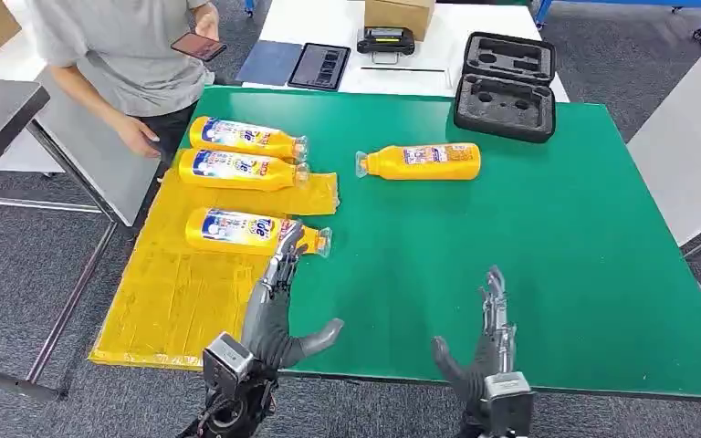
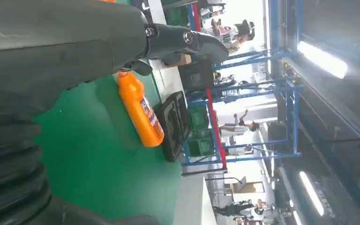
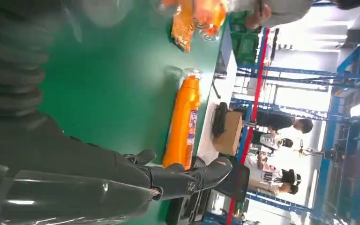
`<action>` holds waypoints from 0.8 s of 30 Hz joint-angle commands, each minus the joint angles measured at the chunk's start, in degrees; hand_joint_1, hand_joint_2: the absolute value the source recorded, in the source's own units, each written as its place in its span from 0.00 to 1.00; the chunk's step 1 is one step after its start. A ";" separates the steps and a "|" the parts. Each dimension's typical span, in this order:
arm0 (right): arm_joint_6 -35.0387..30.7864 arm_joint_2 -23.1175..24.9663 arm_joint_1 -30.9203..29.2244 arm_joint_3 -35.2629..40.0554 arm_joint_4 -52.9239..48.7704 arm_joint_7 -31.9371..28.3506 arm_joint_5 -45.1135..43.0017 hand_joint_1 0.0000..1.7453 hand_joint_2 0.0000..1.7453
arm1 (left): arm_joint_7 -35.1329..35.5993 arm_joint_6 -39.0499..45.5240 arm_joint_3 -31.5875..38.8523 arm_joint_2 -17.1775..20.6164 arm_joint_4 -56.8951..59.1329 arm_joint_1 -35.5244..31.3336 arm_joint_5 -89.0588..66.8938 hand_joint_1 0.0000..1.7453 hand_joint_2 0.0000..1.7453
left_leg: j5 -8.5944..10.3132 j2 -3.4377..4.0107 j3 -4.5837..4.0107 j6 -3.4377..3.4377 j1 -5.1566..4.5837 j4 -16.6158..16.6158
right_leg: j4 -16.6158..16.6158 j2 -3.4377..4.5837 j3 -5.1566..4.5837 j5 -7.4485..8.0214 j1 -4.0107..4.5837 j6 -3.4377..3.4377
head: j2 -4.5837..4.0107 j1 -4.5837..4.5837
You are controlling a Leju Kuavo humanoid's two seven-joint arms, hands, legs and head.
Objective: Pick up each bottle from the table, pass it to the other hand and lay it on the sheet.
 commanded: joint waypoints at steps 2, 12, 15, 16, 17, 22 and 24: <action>-3.52 -2.89 -1.61 7.81 4.53 0.30 -0.23 0.00 0.00 | 0.15 1.60 -2.56 0.31 -0.31 0.58 -0.42 0.00 1.00 | -0.05 0.01 0.20 -0.06 0.03 -0.06 | -0.07 0.02 0.20 -0.04 0.03 -0.07 | 0.00 0.00; 7.40 -5.09 -0.27 4.83 -1.72 0.30 -12.72 0.00 0.00 | 0.15 -2.69 -1.49 -0.60 -2.21 0.23 4.26 0.00 1.00 | -0.15 -0.05 0.36 -0.09 0.07 0.00 | -0.05 -0.05 0.41 -0.14 0.07 -0.10 | 0.00 -0.02; 8.34 -2.36 -1.47 0.06 -2.01 0.30 -10.21 0.00 1.00 | 0.15 -5.09 -0.22 -1.04 0.41 -0.47 4.46 0.00 1.00 | -0.08 0.03 0.27 -0.09 0.02 -0.03 | -0.05 0.03 0.27 -0.06 0.02 -0.09 | 0.00 -0.02; 8.34 -2.36 -1.47 0.06 -2.01 0.30 -10.21 0.00 1.00 | 0.15 -5.09 -0.22 -1.04 0.41 -0.47 4.46 0.00 1.00 | -0.05 0.06 0.20 -0.08 0.02 -0.04 | -0.05 0.06 0.20 -0.02 0.02 -0.08 | 0.00 0.00; 8.34 -2.36 -1.47 0.06 -2.01 0.30 -10.21 0.00 1.00 | 0.15 -5.09 -0.22 -1.04 0.41 -0.47 4.46 0.00 1.00 | -0.02 0.03 0.12 -0.06 0.00 -0.03 | -0.04 0.04 0.12 0.00 0.00 -0.06 | 0.00 -0.02; 8.34 -2.36 -1.47 0.06 -2.01 0.30 -10.21 0.00 1.00 | 0.15 -5.09 -0.22 -1.04 0.41 -0.47 4.46 0.00 1.00 | -0.03 0.02 0.18 -0.06 0.01 -0.04 | -0.05 0.03 0.17 -0.01 0.01 -0.06 | 0.00 0.00; 8.34 -2.36 -1.47 0.06 -2.01 0.30 -10.21 0.00 1.00 | 0.15 -5.09 -0.22 -1.04 0.41 -0.47 4.46 0.00 1.00 | -0.10 0.02 0.36 -0.11 0.05 -0.05 | -0.07 0.03 0.36 -0.08 0.06 -0.11 | 0.00 -0.02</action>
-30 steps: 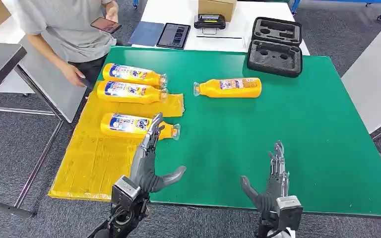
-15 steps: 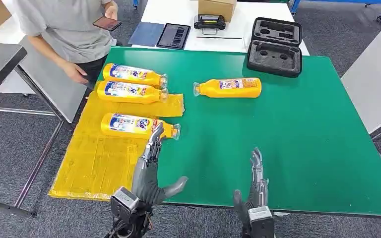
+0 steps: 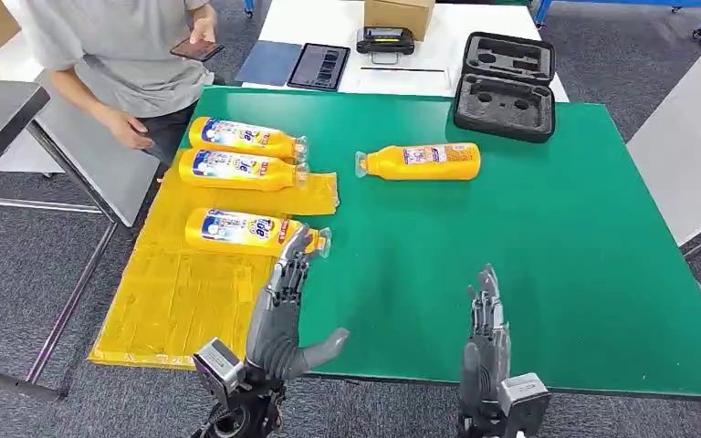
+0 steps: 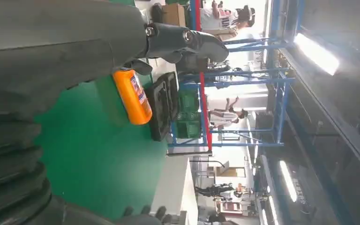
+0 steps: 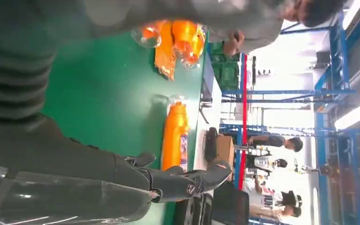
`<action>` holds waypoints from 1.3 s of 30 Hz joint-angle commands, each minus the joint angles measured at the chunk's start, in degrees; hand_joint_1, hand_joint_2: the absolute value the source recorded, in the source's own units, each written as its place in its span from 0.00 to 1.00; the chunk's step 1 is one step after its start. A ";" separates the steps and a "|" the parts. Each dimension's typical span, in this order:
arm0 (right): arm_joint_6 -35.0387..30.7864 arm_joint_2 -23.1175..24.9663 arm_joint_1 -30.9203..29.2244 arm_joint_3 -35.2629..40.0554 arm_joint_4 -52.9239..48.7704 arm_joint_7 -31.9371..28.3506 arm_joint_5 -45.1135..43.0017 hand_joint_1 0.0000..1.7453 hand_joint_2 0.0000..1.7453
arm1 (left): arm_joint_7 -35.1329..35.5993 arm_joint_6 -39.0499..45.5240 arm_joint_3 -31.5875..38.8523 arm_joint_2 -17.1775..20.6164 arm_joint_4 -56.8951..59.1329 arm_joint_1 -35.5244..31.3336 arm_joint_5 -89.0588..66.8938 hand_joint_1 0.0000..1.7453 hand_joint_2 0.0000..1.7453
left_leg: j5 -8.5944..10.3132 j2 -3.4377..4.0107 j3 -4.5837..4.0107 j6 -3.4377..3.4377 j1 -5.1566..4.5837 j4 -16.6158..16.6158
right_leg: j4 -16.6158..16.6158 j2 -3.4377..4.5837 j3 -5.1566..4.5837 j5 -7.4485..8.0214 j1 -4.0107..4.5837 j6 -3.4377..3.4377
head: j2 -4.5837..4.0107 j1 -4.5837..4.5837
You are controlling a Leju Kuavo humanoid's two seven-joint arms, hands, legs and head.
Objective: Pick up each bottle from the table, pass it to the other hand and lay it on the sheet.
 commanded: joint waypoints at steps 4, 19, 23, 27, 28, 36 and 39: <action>2.82 2.79 -1.37 -5.94 1.88 0.30 -1.67 0.00 1.00 | 0.15 0.02 0.79 0.35 4.37 -2.32 -0.57 0.00 1.00 | -0.15 0.03 0.37 -0.11 0.08 -0.04 | -0.08 0.03 0.39 -0.12 0.08 -0.13 | 0.00 0.00; 2.51 6.70 -0.59 -10.65 -7.55 0.30 4.88 0.00 1.00 | 0.15 5.25 -0.49 2.81 2.16 -1.21 -2.70 0.00 1.00 | -0.09 0.04 0.23 -0.07 0.02 -0.04 | -0.02 0.04 0.21 -0.10 0.01 -0.09 | 0.00 0.00; -1.42 3.82 2.23 -8.22 -11.66 0.30 5.06 0.00 1.00 | 0.15 9.42 -0.50 2.86 2.34 -1.28 -3.39 0.00 1.00 | -0.07 -0.07 0.20 -0.07 0.03 -0.04 | -0.03 -0.07 0.22 -0.11 0.02 -0.08 | 0.00 0.00; -3.81 2.60 2.51 -7.03 -12.50 0.30 6.26 0.00 1.00 | 0.15 9.50 -0.75 2.53 1.98 -1.76 -2.71 0.00 1.00 | -0.26 0.04 0.57 -0.14 0.11 -0.04 | -0.09 0.05 0.60 -0.22 0.10 -0.17 | 0.00 -0.02; -4.32 1.95 2.60 -6.15 -12.47 0.30 6.35 0.00 1.00 | 0.15 9.82 -0.89 2.48 1.19 -1.72 -2.58 0.00 1.00 | -0.18 0.02 0.38 -0.12 0.07 -0.01 | -0.05 0.04 0.40 -0.14 0.07 -0.13 | 0.00 0.00; -7.42 1.82 2.10 -3.33 -9.94 0.30 5.96 0.00 1.00 | 0.15 11.45 -0.88 1.91 2.39 -1.74 -2.64 0.00 1.00 | -0.19 0.03 0.48 -0.13 0.09 -0.06 | -0.11 0.04 0.50 -0.15 0.10 -0.15 | 0.00 0.00; -8.99 1.83 1.80 -2.71 -10.35 0.30 6.54 0.00 1.00 | 0.15 11.77 -0.97 2.21 2.78 -2.17 -2.67 0.00 1.00 | -0.08 0.03 0.25 -0.07 0.05 -0.06 | -0.08 0.04 0.25 -0.07 0.05 -0.10 | 0.00 0.00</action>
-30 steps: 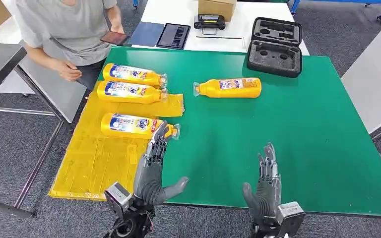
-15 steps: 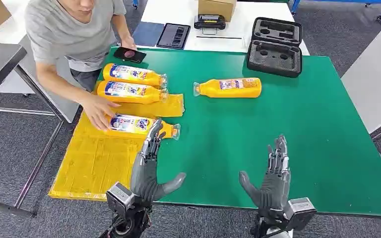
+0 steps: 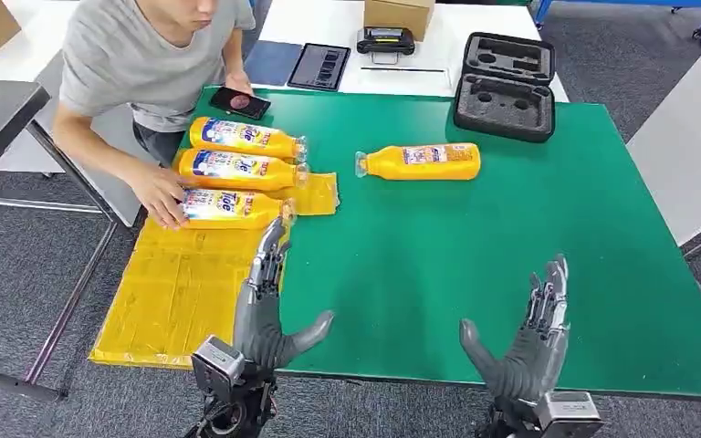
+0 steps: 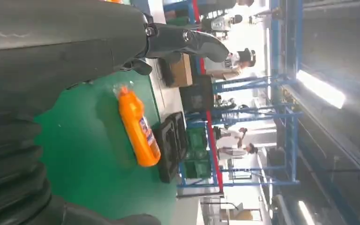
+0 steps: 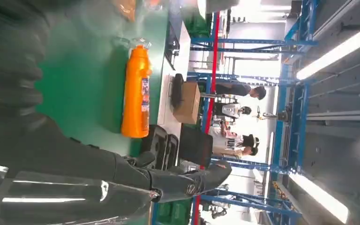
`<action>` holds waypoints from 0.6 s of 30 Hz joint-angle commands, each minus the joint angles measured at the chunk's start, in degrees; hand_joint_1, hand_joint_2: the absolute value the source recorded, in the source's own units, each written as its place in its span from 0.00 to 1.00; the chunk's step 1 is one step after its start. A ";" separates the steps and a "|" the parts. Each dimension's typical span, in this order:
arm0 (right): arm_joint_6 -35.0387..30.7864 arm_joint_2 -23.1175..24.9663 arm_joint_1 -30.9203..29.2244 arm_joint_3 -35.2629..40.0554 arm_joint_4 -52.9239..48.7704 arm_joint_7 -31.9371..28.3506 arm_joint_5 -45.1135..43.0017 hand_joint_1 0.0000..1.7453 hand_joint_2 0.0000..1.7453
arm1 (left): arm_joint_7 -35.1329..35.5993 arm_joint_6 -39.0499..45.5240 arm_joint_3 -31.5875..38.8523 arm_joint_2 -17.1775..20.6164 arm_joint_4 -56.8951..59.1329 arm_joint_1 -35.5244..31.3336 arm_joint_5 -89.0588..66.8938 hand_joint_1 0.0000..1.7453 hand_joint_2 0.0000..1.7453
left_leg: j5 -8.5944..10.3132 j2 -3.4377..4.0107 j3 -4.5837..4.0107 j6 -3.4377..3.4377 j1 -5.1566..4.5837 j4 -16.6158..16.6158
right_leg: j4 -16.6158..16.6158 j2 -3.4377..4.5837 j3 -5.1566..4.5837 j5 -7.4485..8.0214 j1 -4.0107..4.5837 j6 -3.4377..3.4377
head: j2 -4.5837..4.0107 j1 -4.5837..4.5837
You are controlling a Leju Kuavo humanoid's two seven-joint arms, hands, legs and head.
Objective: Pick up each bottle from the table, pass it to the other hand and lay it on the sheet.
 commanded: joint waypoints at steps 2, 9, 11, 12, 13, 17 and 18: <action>-3.03 -1.49 -1.09 3.13 1.47 0.30 0.72 0.00 1.00 | 0.15 0.93 -1.08 1.05 2.41 -1.51 -0.26 0.00 1.00 | -0.14 0.04 0.37 -0.11 0.07 -0.05 | -0.09 0.03 0.37 -0.12 0.07 -0.12 | 0.00 0.00; -3.03 -1.49 -1.09 3.13 1.47 0.30 0.72 0.00 1.00 | 0.15 0.93 -1.08 1.05 2.41 -1.51 -0.26 0.00 1.00 | -0.11 0.03 0.30 -0.10 0.08 -0.04 | -0.09 0.03 0.32 -0.08 0.08 -0.11 | 0.00 0.00; -3.03 -1.49 -1.09 3.13 1.47 0.30 0.72 0.00 1.00 | 0.15 0.93 -1.08 1.05 2.41 -1.51 -0.26 0.00 1.00 | -0.13 0.05 0.35 -0.11 0.07 -0.05 | -0.09 0.05 0.36 -0.10 0.07 -0.12 | 0.00 0.00; -3.03 -1.49 -1.09 3.13 1.47 0.30 0.72 0.00 1.00 | 0.15 0.93 -1.08 1.05 2.41 -1.51 -0.26 0.00 1.00 | -0.08 0.03 0.24 -0.09 0.06 -0.05 | -0.08 0.02 0.25 -0.06 0.06 -0.10 | 0.00 0.00; -3.03 -1.49 -1.09 3.13 1.47 0.30 0.72 0.00 1.00 | 0.15 0.93 -1.08 1.05 2.41 -1.51 -0.26 0.00 1.00 | -0.06 0.02 0.18 -0.07 0.04 -0.05 | -0.07 0.01 0.18 -0.04 0.04 -0.08 | 0.00 0.00; -5.94 -1.98 -1.71 4.40 1.04 0.30 0.45 0.00 1.00 | 0.15 0.84 -1.20 1.64 2.10 -1.87 -0.16 0.00 1.00 | -0.16 0.06 0.41 -0.13 0.08 -0.06 | -0.10 0.06 0.42 -0.12 0.08 -0.14 | 0.00 0.00; -6.64 -1.86 -1.65 4.64 0.90 0.30 0.58 0.00 1.00 | 0.15 1.23 -1.13 1.57 2.46 -2.07 -0.52 0.00 1.00 | -0.21 0.09 0.49 -0.16 0.12 -0.03 | -0.10 0.09 0.51 -0.16 0.12 -0.17 | 0.00 0.00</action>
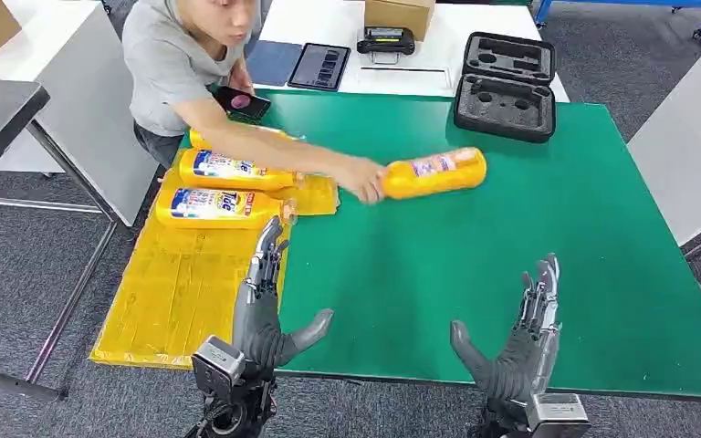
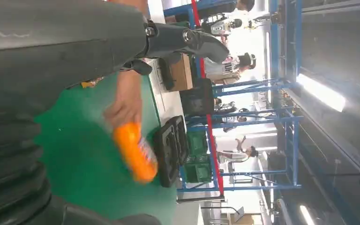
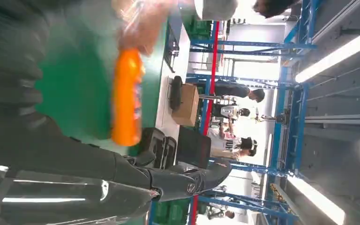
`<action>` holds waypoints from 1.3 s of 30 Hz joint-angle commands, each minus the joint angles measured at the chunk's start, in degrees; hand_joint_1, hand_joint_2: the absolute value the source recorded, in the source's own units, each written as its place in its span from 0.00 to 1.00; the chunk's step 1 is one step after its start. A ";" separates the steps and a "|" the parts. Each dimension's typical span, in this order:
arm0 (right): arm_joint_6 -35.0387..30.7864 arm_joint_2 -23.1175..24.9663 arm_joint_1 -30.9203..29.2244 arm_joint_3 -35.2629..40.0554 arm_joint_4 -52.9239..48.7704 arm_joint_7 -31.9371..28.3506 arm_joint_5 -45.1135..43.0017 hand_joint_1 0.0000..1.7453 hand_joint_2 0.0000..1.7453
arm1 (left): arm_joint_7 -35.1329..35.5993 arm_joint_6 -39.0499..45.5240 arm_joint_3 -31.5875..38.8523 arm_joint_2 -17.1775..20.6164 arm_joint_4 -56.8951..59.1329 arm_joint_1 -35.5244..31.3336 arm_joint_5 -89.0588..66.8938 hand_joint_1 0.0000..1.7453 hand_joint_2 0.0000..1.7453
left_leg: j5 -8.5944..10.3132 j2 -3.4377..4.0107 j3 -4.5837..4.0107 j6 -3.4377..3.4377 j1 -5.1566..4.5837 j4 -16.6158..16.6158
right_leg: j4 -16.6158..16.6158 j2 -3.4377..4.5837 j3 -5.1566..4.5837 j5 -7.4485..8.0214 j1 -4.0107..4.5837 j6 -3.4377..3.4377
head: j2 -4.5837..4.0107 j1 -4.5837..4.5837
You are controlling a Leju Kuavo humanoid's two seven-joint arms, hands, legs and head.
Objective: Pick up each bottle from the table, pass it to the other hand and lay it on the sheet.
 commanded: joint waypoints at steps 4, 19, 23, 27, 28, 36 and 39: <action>-4.20 -1.26 -1.73 2.92 0.40 0.30 -1.01 0.00 1.00 | 0.15 -0.20 -1.56 1.91 2.39 -2.08 -0.45 0.00 1.00 | -0.15 0.07 0.42 -0.12 0.08 -0.07 | -0.09 0.08 0.41 -0.11 0.09 -0.14 | 0.00 0.00; -5.25 -1.88 -1.30 2.81 -1.60 0.30 -0.79 0.00 1.00 | 0.15 -0.78 -1.85 1.67 2.24 -2.63 -0.09 0.00 1.00 | -0.11 0.02 0.31 -0.11 0.07 -0.05 | -0.07 0.02 0.32 -0.09 0.07 -0.12 | 0.00 0.00; -5.25 -1.88 -1.30 2.81 -1.60 0.30 -0.79 0.00 1.00 | 0.15 -0.78 -1.85 1.67 2.24 -2.63 -0.09 0.00 1.00 | -0.11 0.03 0.29 -0.10 0.07 -0.04 | -0.07 0.04 0.29 -0.08 0.07 -0.11 | 0.00 0.00; -5.98 -3.09 -1.11 4.06 -1.11 0.30 0.85 0.00 1.00 | 0.15 -0.27 -1.66 1.27 1.64 -2.39 0.10 0.00 1.00 | -0.11 0.01 0.31 -0.09 0.06 -0.05 | -0.07 0.02 0.32 -0.09 0.06 -0.11 | 0.00 -0.02; -5.78 -3.33 -1.22 4.22 -1.05 0.30 0.68 0.00 1.00 | 0.15 -0.11 -1.66 1.25 1.56 -2.23 0.06 0.00 1.00 | -0.16 0.04 0.41 -0.11 0.08 -0.04 | -0.08 0.04 0.43 -0.13 0.08 -0.14 | 0.00 0.00; -10.06 -5.54 -2.77 5.21 1.35 0.30 2.58 0.00 1.00 | 0.15 -0.55 -1.27 0.30 1.48 -3.54 0.25 0.00 1.00 | -0.11 0.05 0.28 -0.09 0.07 -0.03 | -0.08 0.05 0.30 -0.07 0.07 -0.10 | 0.00 -0.02; -9.57 -8.27 -6.36 2.68 15.43 12.19 12.70 0.00 1.00 | 0.15 -1.38 0.12 -1.64 0.99 -3.13 0.12 0.00 1.00 | -0.15 0.05 0.46 -0.13 0.13 -0.05 | -0.15 0.06 0.50 -0.09 0.13 -0.15 | 0.00 0.00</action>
